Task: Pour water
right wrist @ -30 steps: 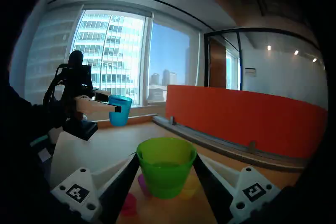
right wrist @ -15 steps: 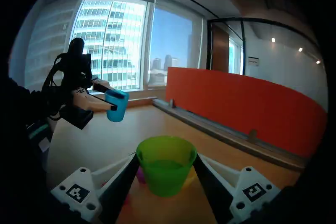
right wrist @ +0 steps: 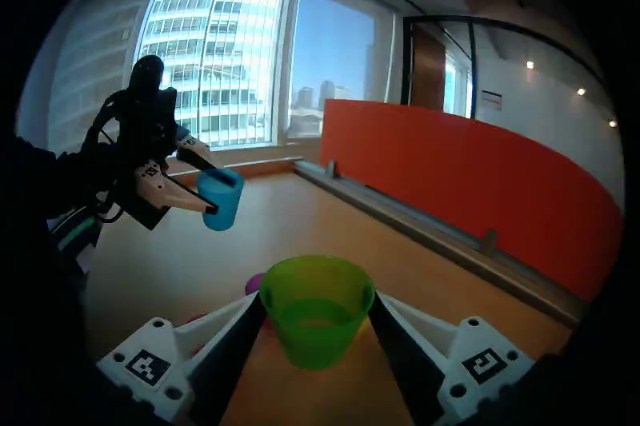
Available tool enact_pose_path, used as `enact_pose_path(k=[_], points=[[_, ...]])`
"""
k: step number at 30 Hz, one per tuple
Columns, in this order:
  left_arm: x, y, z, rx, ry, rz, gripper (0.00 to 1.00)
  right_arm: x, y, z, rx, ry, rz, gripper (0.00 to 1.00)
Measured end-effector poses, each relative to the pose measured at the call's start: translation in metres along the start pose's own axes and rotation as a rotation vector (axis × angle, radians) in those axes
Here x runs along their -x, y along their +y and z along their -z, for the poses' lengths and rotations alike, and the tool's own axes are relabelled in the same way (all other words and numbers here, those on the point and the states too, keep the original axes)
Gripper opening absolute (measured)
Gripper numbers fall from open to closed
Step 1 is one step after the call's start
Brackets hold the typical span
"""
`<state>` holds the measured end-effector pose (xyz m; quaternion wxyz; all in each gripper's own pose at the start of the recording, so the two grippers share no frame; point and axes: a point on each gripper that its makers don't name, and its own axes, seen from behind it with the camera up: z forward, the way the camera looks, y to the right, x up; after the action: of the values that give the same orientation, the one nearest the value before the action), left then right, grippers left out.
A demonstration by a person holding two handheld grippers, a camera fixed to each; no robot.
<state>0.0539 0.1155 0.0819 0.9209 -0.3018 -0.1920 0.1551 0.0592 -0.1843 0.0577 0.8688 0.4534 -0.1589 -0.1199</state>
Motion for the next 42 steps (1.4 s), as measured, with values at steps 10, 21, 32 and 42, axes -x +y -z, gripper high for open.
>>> enact_pose_path(k=[10,21,32,42], points=[[0.033,0.009,-0.015,0.034,-0.092,-0.046,0.86,0.023,-0.001,-0.014,-0.032,-0.076,-0.001,0.91],[0.065,0.019,-0.033,0.077,-0.174,-0.056,0.86,0.044,0.003,-0.025,-0.041,-0.135,-0.007,0.91],[0.09,0.026,-0.047,0.112,-0.232,-0.051,0.86,0.068,0.006,-0.037,-0.042,-0.196,0.007,0.91],[0.104,0.032,-0.06,0.13,-0.244,-0.025,0.86,0.081,0.007,-0.046,-0.048,-0.224,0.004,0.91]])
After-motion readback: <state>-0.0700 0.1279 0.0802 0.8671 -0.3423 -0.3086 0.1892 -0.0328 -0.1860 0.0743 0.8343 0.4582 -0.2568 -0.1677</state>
